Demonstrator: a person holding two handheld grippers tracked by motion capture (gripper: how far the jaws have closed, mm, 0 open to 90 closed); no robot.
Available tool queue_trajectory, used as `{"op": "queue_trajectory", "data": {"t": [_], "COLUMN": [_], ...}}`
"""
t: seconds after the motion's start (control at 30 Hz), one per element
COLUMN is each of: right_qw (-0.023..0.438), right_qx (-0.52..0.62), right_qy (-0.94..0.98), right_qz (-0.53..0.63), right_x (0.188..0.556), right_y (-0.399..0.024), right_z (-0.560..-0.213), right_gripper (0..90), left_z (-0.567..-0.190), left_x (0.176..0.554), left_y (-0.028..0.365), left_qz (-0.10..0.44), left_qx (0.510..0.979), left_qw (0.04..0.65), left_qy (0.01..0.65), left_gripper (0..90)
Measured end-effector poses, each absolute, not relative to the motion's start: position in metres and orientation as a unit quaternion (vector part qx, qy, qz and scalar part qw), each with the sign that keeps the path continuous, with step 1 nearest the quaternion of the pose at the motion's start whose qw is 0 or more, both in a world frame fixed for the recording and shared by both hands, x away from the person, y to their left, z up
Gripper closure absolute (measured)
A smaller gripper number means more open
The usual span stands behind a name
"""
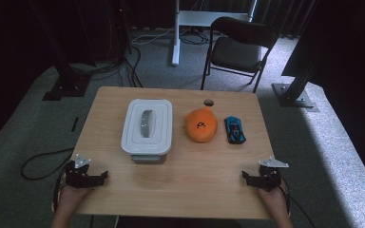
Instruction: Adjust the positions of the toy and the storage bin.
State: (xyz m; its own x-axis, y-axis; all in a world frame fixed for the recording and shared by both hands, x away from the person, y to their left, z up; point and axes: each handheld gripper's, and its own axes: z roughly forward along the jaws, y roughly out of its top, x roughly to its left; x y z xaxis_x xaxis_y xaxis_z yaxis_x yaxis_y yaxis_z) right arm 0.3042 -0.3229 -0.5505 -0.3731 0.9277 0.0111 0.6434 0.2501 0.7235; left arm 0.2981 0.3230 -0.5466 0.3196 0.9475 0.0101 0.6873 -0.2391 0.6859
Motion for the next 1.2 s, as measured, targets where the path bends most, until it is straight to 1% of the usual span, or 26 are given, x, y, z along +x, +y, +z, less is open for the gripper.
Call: {"op": "queue_trajectory", "data": {"t": [0.57,0.8,0.83,0.97,1.0,1.2], "right_qw": [0.212,0.209,0.200,0.201,0.195,0.205], "right_qx": [0.523,0.532,0.535,0.534,0.532,0.535], "right_qy": [0.761,0.762,0.758,0.761,0.764,0.754], "right_qz": [0.319,0.305,0.316,0.309,0.310,0.321], "right_x": [0.305,0.303,0.304,0.306,0.308,0.314], "right_y": [-0.323,-0.312,-0.311,-0.306,-0.304,-0.305], "right_z": [-0.548,-0.545,-0.544,-0.543,-0.541,-0.530], "right_gripper": [11.8,12.9,12.8,12.8,12.8,12.8], "left_z": [-0.547,-0.546,-0.546,-0.546,-0.546,-0.547], "left_x": [0.297,0.297,0.297,0.297,0.297,0.297], "left_y": [0.321,0.321,0.321,0.321,0.321,0.321], "left_qz": [0.221,0.221,0.221,0.221,0.221,0.221], "left_qx": [0.753,0.754,0.754,0.754,0.754,0.754], "left_qw": [0.297,0.297,0.297,0.297,0.297,0.297], "left_qy": [0.544,0.542,0.542,0.542,0.542,0.542], "left_gripper": [1.3,1.3,1.3,1.3,1.3,1.3]}}
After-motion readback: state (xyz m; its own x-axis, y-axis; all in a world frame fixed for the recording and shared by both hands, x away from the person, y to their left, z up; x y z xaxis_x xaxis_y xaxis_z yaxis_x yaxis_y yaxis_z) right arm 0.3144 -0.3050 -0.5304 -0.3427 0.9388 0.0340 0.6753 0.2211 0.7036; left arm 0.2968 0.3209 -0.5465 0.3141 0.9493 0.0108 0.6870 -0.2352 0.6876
